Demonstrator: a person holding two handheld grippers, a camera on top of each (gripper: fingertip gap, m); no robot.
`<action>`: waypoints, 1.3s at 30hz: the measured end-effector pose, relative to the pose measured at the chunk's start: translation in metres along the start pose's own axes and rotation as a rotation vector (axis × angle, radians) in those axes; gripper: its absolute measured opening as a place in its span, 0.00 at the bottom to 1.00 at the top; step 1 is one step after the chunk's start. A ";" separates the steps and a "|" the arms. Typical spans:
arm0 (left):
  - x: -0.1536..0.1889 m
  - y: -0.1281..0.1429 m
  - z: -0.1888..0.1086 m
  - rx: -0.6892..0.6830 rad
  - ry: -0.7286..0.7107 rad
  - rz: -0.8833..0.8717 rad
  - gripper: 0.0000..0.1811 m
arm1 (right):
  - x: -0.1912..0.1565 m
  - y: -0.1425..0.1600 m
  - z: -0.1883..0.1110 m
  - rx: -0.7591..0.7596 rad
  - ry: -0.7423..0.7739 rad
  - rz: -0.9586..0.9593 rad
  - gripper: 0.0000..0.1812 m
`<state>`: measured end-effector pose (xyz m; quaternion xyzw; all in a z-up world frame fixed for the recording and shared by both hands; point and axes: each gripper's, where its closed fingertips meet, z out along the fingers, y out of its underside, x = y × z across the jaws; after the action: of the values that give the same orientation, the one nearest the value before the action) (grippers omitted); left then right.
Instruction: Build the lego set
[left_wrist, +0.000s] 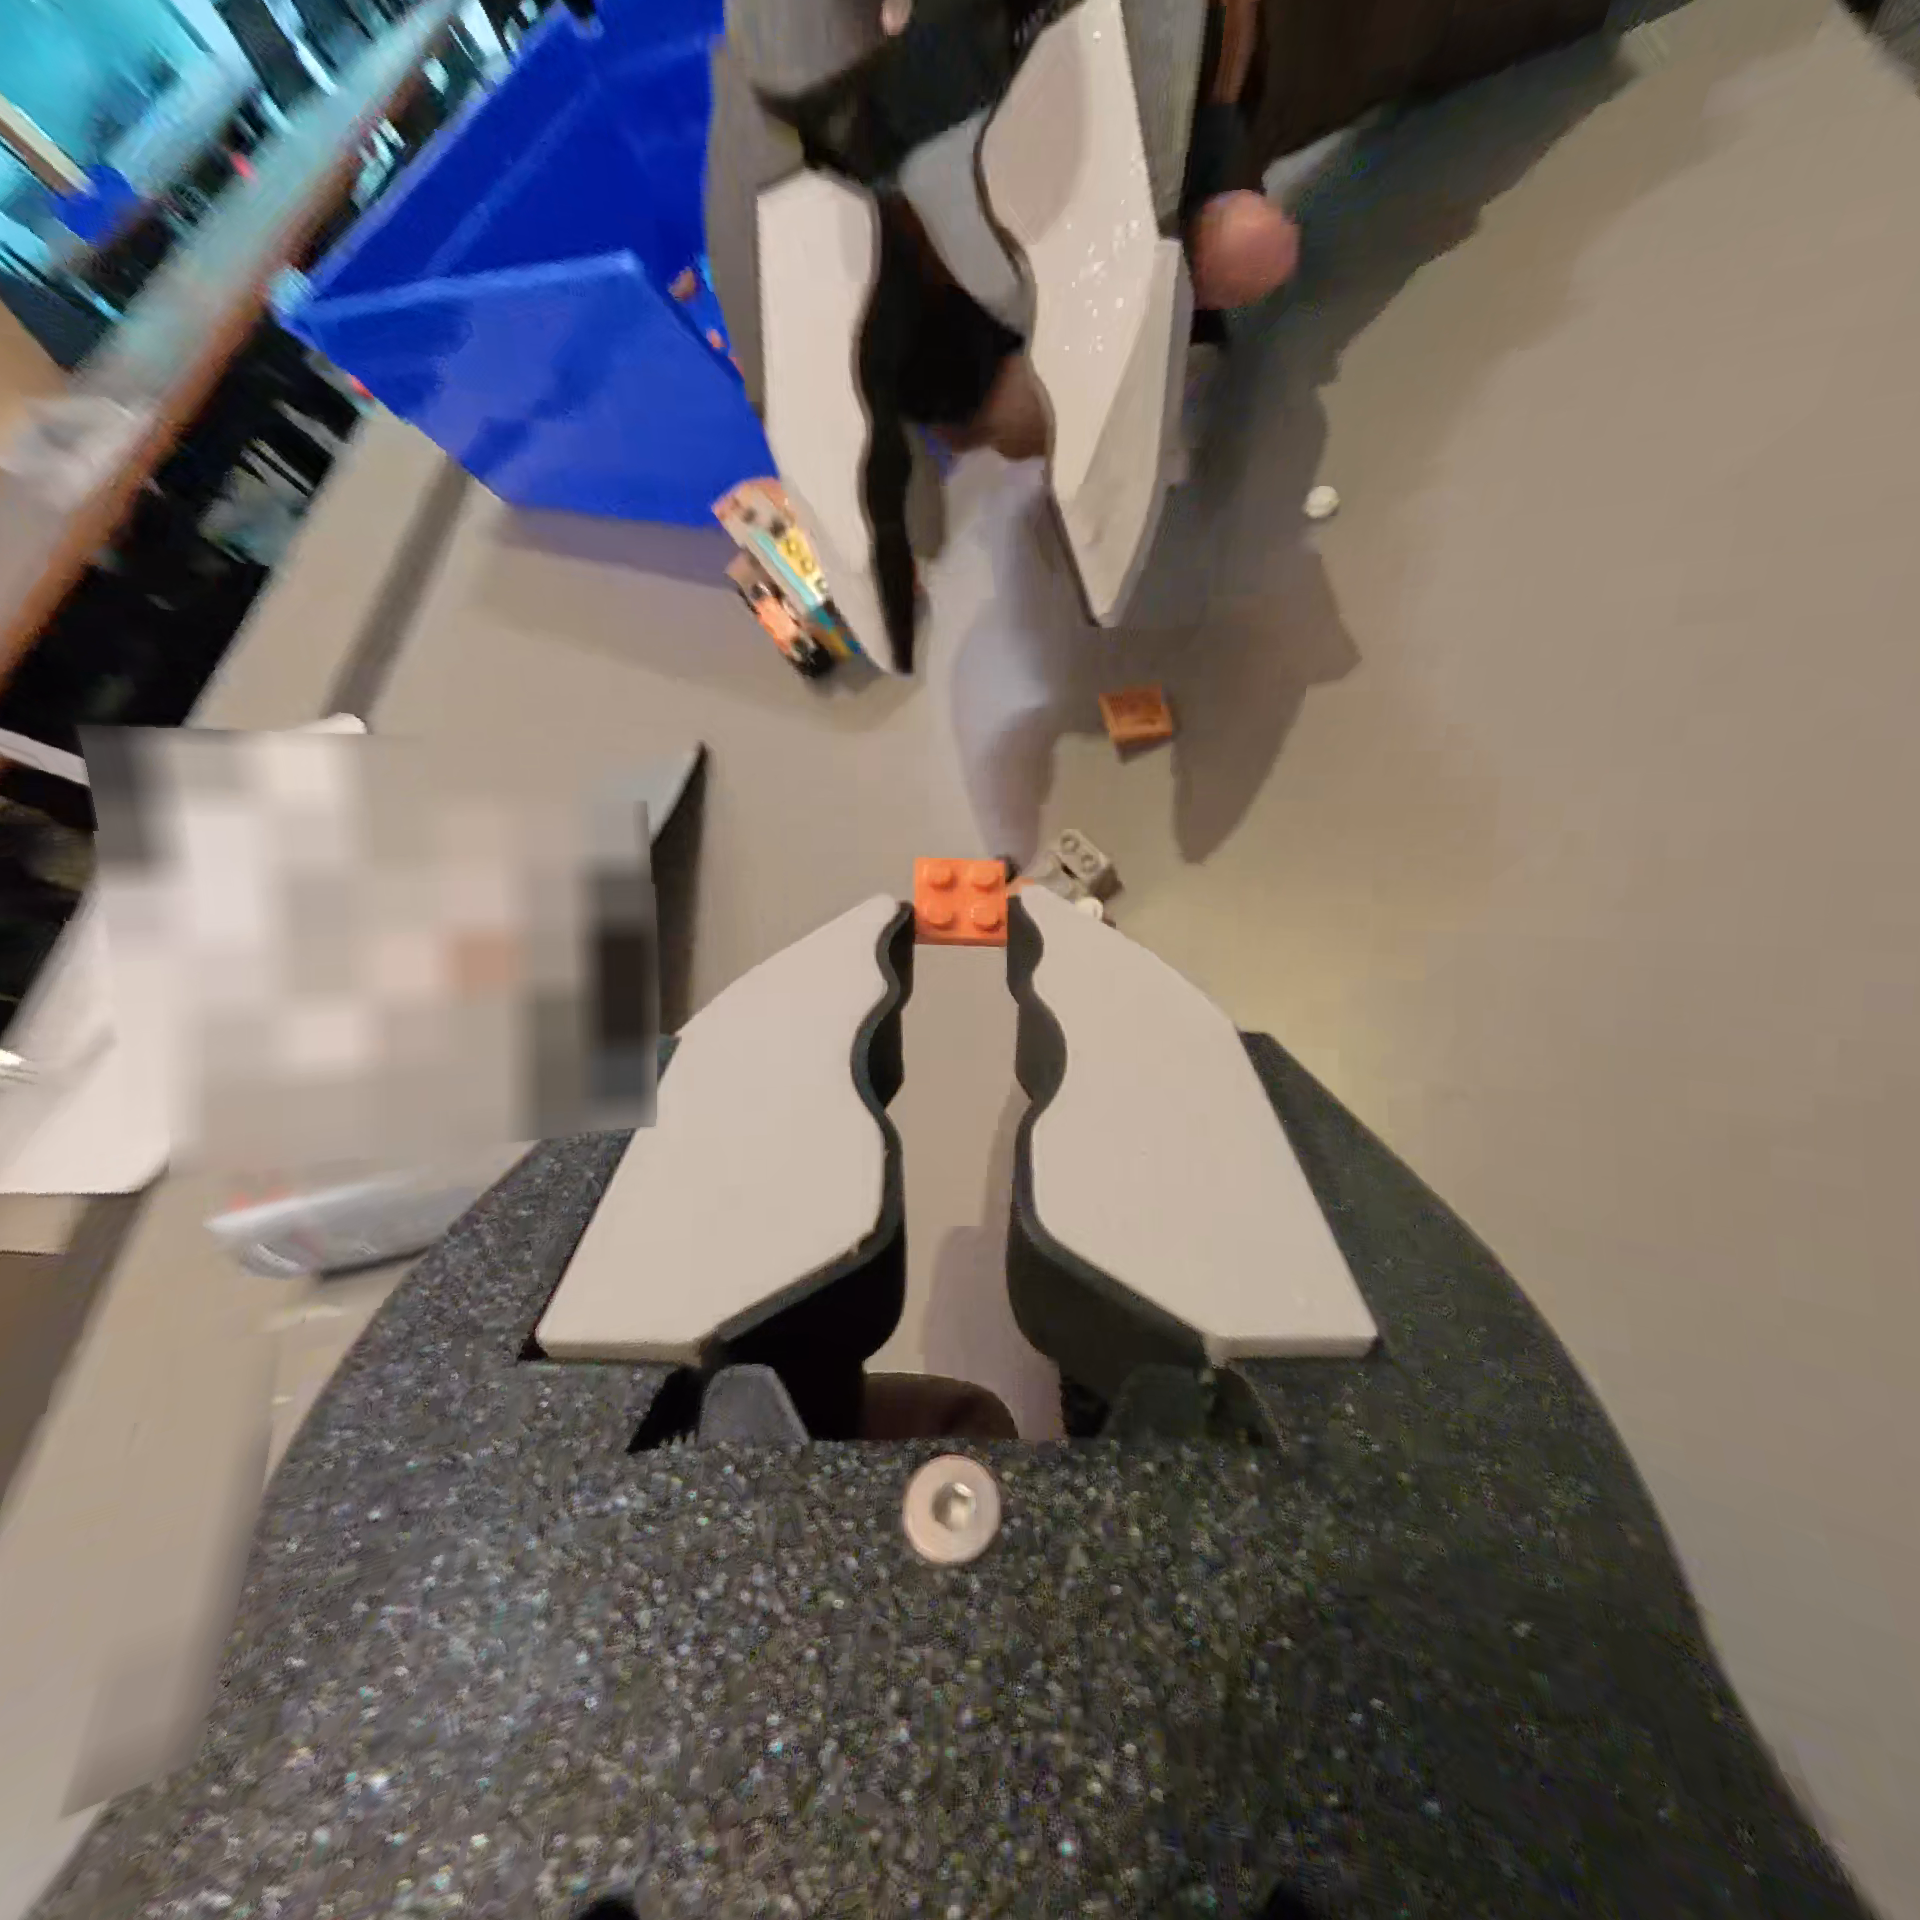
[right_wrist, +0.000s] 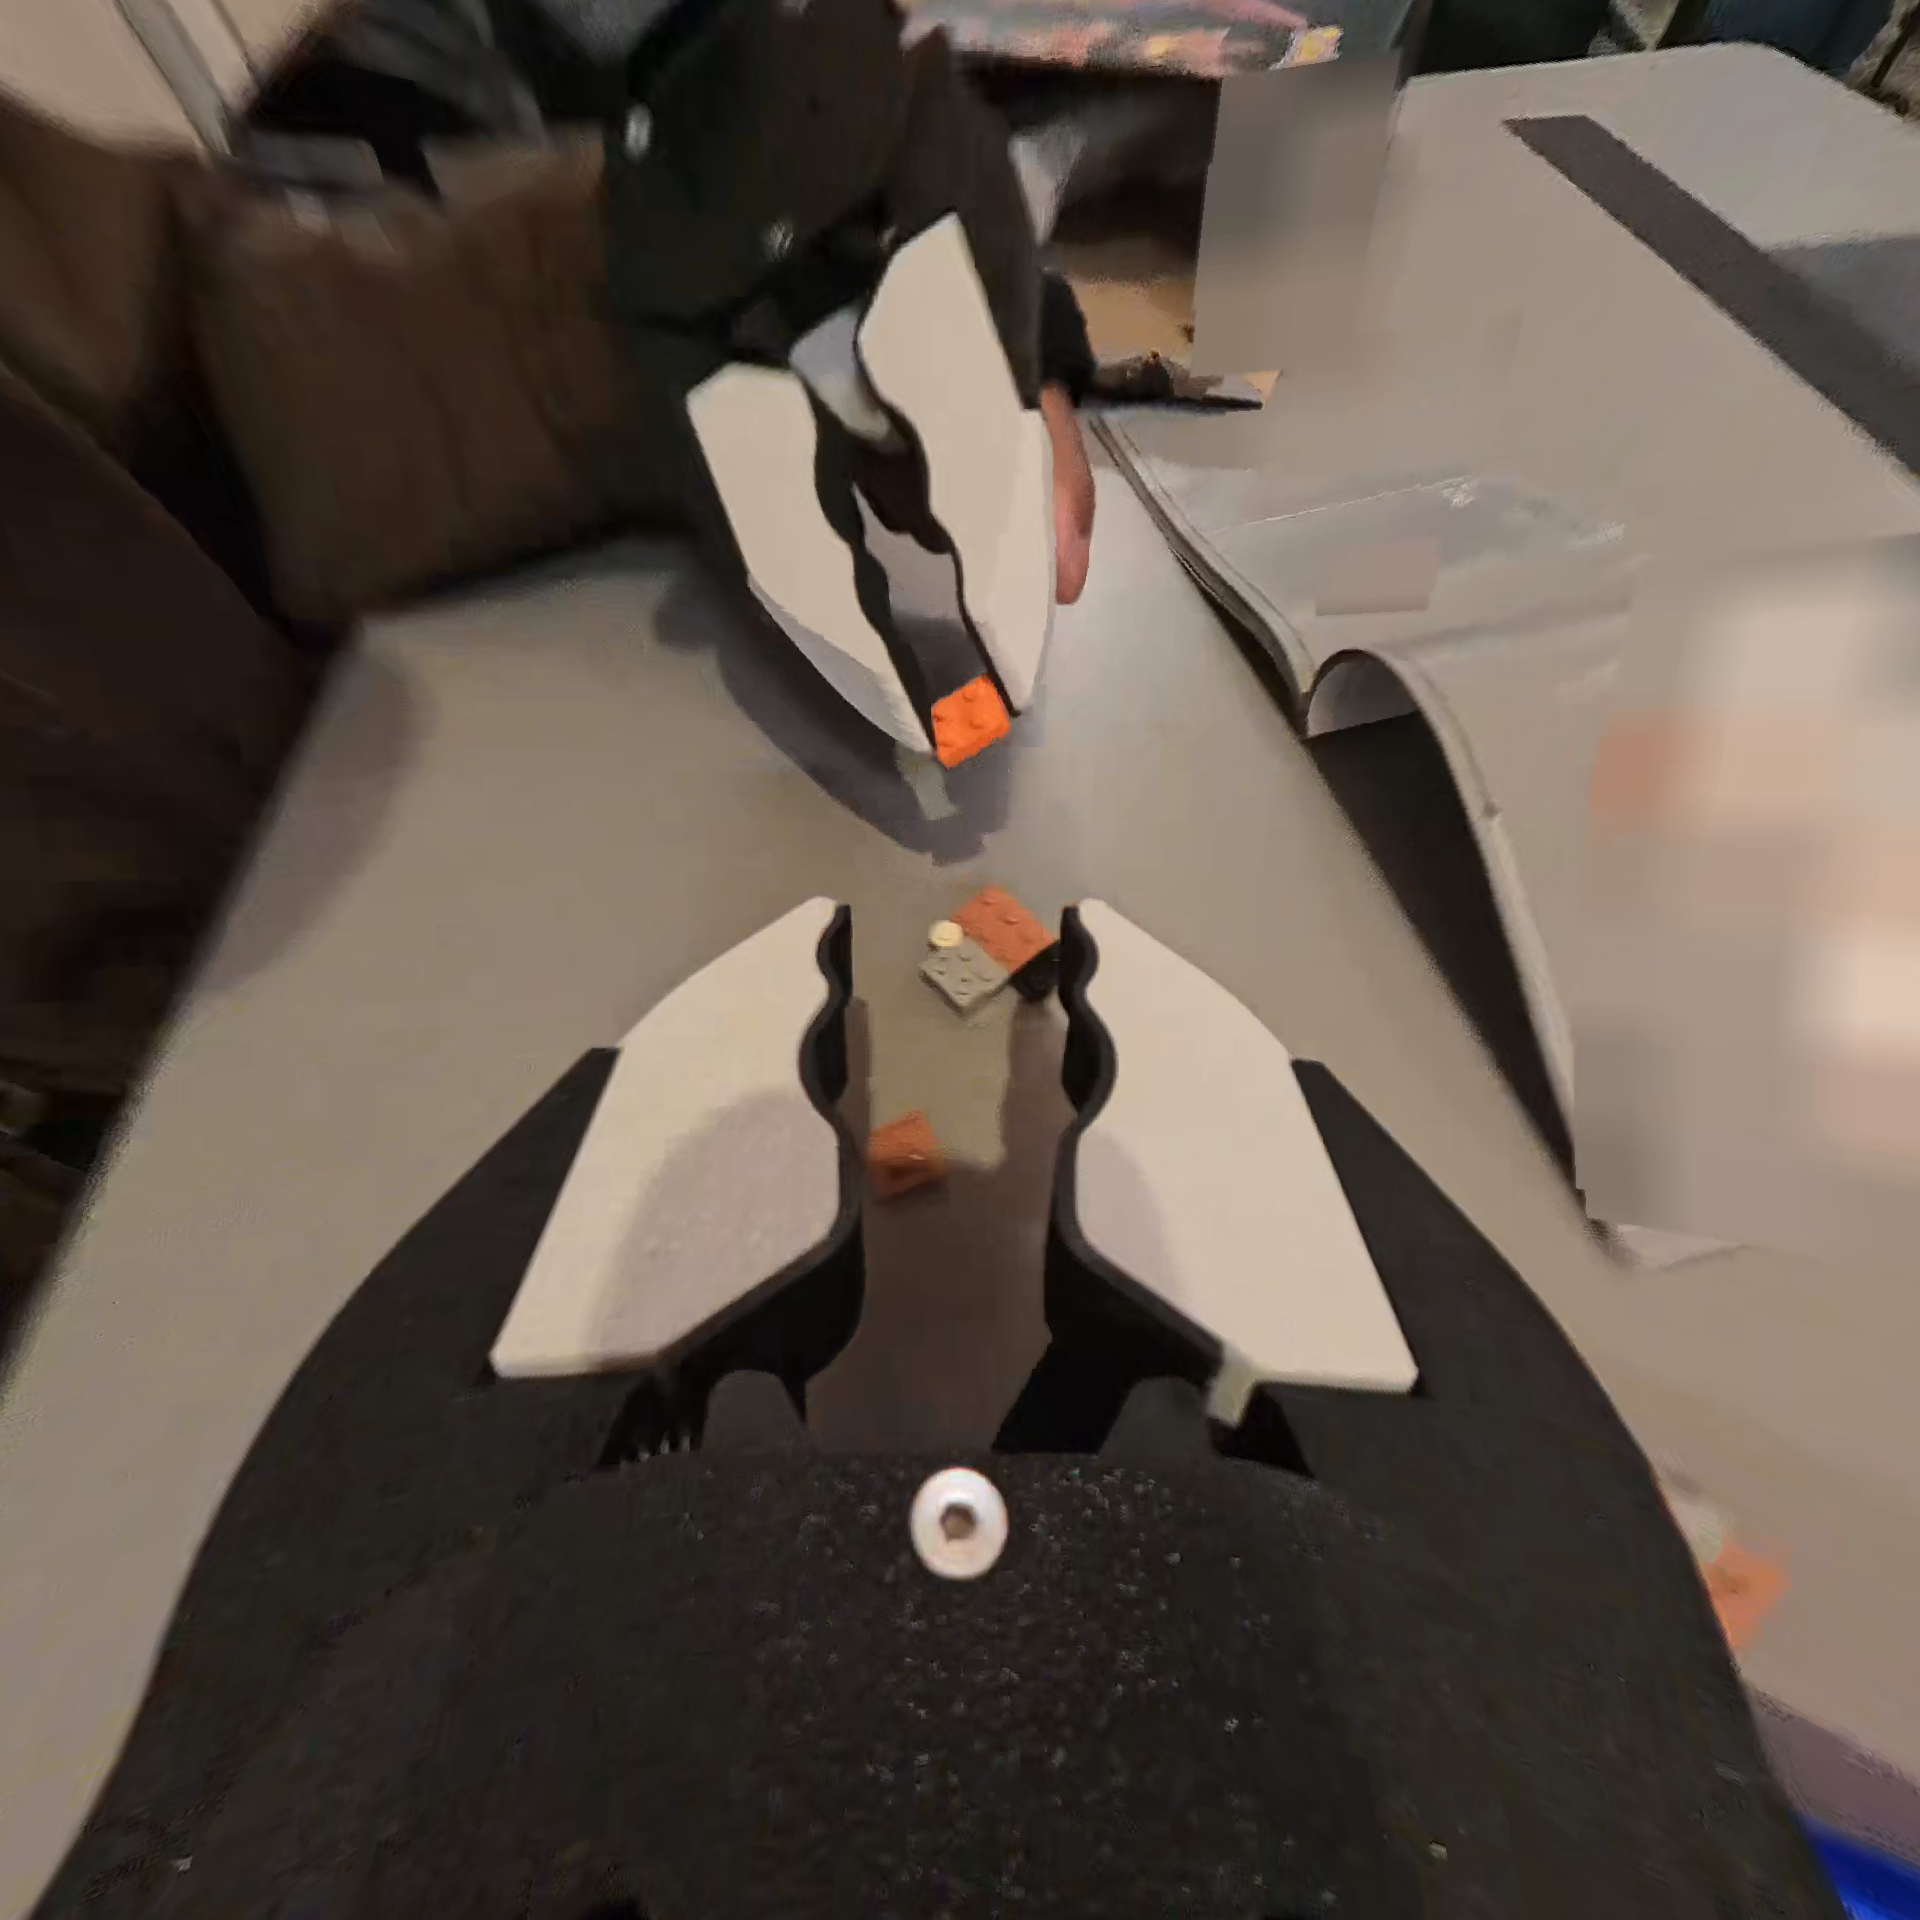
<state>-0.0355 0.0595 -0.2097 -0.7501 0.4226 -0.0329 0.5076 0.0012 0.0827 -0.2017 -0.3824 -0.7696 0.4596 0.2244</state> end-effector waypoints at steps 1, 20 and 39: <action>0.002 0.004 0.000 -0.012 0.023 -0.033 0.09 | 0.002 0.002 0.005 -0.050 0.005 -0.076 0.22; 0.021 0.024 0.011 -0.108 0.171 -0.218 0.09 | 0.000 0.045 0.049 -0.474 -0.237 -0.239 0.23; 0.011 0.013 0.015 -0.100 0.078 -0.214 0.09 | 0.006 0.020 0.053 -0.223 0.070 -0.105 0.20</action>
<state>-0.0295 0.0614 -0.2315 -0.8134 0.3608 -0.0950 0.4463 -0.0322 0.0649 -0.2449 -0.3800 -0.8266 0.3450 0.2308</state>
